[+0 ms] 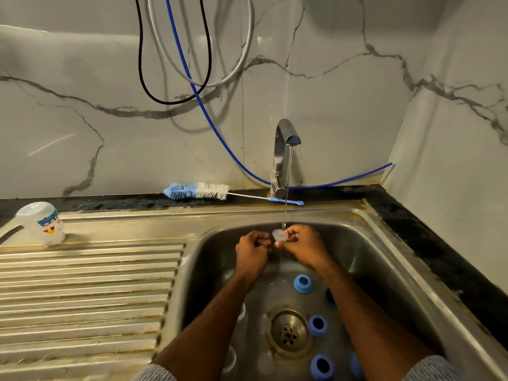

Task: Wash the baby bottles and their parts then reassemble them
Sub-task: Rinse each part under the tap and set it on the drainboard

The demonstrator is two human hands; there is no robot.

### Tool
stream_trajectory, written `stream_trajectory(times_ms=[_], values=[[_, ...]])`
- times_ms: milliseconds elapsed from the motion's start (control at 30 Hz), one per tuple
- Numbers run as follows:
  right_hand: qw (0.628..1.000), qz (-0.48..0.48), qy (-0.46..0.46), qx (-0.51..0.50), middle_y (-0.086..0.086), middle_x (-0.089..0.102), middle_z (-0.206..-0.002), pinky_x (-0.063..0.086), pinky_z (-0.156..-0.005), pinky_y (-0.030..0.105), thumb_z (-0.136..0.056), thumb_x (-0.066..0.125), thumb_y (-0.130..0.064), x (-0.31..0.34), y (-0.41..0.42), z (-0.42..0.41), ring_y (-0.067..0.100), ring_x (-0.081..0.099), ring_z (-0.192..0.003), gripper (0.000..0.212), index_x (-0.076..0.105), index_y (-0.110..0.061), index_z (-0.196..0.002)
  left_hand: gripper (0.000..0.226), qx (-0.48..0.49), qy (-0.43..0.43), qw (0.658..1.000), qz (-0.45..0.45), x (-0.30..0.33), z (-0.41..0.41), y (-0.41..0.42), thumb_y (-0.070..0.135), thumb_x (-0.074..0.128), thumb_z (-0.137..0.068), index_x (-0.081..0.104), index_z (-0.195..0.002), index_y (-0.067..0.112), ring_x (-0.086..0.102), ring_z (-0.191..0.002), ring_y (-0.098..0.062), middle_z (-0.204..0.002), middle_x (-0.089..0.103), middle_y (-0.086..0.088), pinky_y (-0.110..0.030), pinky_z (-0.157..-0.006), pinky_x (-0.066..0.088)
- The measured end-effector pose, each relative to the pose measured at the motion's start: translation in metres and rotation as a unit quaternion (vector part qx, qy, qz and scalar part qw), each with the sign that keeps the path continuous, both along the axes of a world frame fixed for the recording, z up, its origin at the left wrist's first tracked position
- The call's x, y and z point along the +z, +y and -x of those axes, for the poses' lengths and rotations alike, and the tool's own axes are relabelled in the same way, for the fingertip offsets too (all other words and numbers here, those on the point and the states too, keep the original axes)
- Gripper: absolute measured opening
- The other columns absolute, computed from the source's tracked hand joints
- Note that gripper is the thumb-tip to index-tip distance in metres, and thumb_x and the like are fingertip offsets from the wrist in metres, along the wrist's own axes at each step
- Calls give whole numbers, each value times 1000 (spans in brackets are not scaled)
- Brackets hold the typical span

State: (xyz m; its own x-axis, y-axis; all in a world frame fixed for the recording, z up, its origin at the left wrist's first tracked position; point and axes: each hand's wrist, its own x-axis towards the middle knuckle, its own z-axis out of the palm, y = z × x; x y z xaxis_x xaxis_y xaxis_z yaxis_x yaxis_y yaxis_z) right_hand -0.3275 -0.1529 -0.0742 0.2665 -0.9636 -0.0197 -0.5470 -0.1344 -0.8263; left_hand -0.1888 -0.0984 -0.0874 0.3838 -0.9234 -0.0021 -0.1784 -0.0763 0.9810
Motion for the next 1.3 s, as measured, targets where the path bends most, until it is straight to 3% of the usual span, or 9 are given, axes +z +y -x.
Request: stream_trajectory(times_ms=[100,200,267,500,667,933,1067,1200,1300], values=[[999,-12,33,14,-3,72,-87,57,-81,26,-80,82,-14,0,2,2,10,69,-86,18,68,-20,-91,31,-3,-2,1000,-6,-1,0,0,-8,53,-90,69,-109,10,70,-93,-22,-96,72,-7,-38,-85,61],[1000,9,-1,-9,-3,71,-89,54,-75,21,-81,82,-14,4,1,3,12,68,-87,19,68,-21,-92,27,-16,-15,1000,-10,-3,0,0,-4,56,-92,69,-110,12,69,-91,-18,-97,71,-4,-32,-80,60],[999,-15,31,17,0,72,-90,57,-79,26,-81,81,-14,4,2,4,13,69,-88,19,69,-18,-94,28,-24,-18,999,-16,-3,1,2,-4,57,-91,69,-110,12,69,-91,-17,-98,71,-4,-28,-77,58],[999,-18,39,31,1,73,-91,59,-80,29,-80,82,-12,6,4,4,15,70,-87,22,69,-13,-97,26,-38,-19,999,-11,-3,1,3,-4,56,-92,70,-107,11,70,-90,-16,-97,73,-4,-27,-76,59],[999,-21,36,14,1,74,-90,60,-83,30,-79,82,-11,4,3,8,13,71,-87,22,69,-15,-96,29,-24,-19,999,-21,-5,1,0,-5,55,-91,70,-110,11,69,-94,-20,-99,72,-6,-36,-85,60],[998,-21,43,36,1,73,-91,59,-81,29,-78,84,-12,6,5,6,13,70,-87,23,69,-16,-95,25,-47,-31,998,-20,-5,2,2,-2,57,-92,70,-107,12,68,-86,-11,-97,72,-2,-18,-63,53],[1000,-13,-4,19,1,74,-94,57,-82,28,-78,83,-9,9,3,7,14,70,-90,26,69,-14,-99,25,-40,-34,998,-23,-6,0,0,-1,56,-93,71,-105,14,68,-90,-13,-97,72,-1,-27,-74,58],[999,-13,21,35,1,73,-93,59,-83,29,-78,83,-8,6,5,7,13,69,-90,25,68,-13,-98,24,-51,-41,998,-21,-7,2,0,-1,58,-92,71,-106,14,68,-89,-12,-98,72,0,-23,-70,54],[999,-1,33,37,0,72,-93,56,-79,26,-77,85,-12,7,3,7,14,68,-90,27,65,-18,-94,25,-57,-65,996,-16,-7,2,0,0,56,-93,74,-103,14,67,-88,-13,-96,72,0,-28,-75,58]])
